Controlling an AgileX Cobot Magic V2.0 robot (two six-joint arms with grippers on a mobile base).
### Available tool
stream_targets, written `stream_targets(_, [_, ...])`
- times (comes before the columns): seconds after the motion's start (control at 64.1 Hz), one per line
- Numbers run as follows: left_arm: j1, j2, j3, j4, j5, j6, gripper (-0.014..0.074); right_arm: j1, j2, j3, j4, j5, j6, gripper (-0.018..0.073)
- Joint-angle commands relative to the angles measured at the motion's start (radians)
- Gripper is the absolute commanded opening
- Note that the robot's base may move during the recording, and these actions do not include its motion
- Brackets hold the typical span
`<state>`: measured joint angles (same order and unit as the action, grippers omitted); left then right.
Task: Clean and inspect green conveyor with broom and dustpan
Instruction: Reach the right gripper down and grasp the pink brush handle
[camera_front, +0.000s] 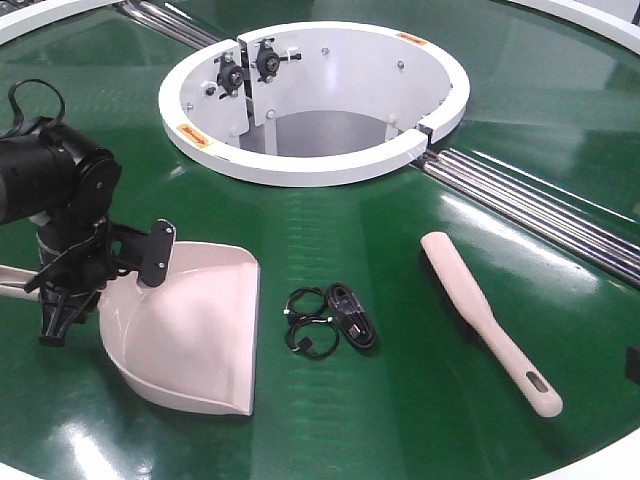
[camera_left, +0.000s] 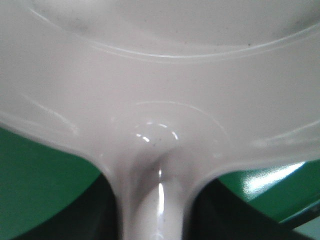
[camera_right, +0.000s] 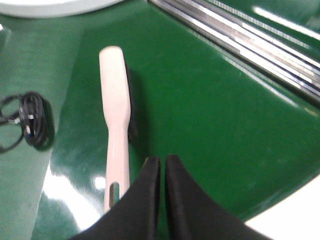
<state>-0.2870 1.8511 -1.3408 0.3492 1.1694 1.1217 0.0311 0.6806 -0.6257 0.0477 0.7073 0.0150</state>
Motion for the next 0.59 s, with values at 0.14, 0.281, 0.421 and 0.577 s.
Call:
stream_targets(0.14, [-0.006, -0.055, -0.028, 0.02, 0.022, -0.003, -0.0007, 0.077, 0.123, -0.14, -0.026, 0.088, -0.022, 0.0289])
stream_targets(0.281, [-0.006, -0.055, -0.028, 0.02, 0.022, -0.003, -0.0007, 0.152, 0.218, -0.204, -0.058, 0.134, -0.015, 0.0468])
stream_targets(0.421, [-0.006, -0.055, -0.028, 0.02, 0.022, -0.003, -0.0007, 0.207, 0.339, -0.284, -0.059, 0.181, 0.02, 0.0559])
stream_targets(0.577, [-0.006, -0.055, -0.028, 0.02, 0.022, -0.003, -0.0007, 0.215, 0.482, -0.38, -0.055, 0.242, 0.044, 0.0564])
